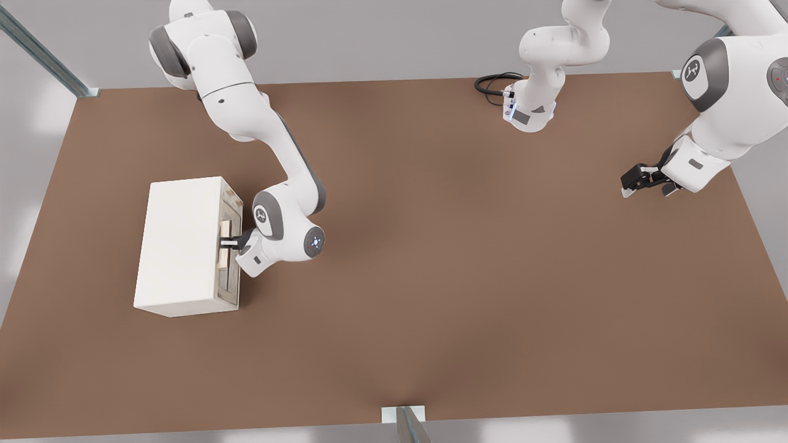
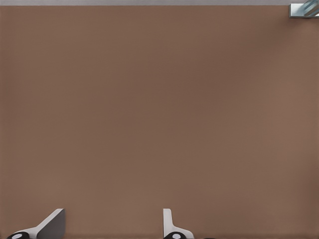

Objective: Keep left arm still and open the oven door with right arm

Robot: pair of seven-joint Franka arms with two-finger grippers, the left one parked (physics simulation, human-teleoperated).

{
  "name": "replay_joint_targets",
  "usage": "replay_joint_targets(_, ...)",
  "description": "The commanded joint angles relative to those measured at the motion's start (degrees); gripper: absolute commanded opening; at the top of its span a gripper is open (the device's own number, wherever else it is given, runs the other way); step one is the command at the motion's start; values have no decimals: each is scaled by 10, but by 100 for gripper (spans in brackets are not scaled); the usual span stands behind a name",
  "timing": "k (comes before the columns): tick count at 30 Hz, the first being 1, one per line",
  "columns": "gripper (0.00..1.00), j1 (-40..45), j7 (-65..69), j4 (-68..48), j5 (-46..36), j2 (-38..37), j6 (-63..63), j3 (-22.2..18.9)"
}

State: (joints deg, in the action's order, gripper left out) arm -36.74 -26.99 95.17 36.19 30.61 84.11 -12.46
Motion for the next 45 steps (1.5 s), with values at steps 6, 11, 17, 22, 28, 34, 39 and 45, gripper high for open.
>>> replay_joint_targets(6,0,0,-95,8,2,-2,5,-3)
replay_joint_targets(11,0,-1,-94,19,2,-2,-1,-8)
replay_joint_targets(17,0,-2,-97,23,2,2,-1,-8)
replay_joint_targets(22,0,-4,-102,25,2,7,0,-7)
replay_joint_targets(28,0,-11,-115,25,1,9,-1,-5)
replay_joint_targets(34,0,-21,-149,-35,-35,2,-1,64)
replay_joint_targets(39,0,74,117,-139,-190,-97,2,67)
replay_joint_targets(45,100,203,258,-197,-439,-176,-27,36)
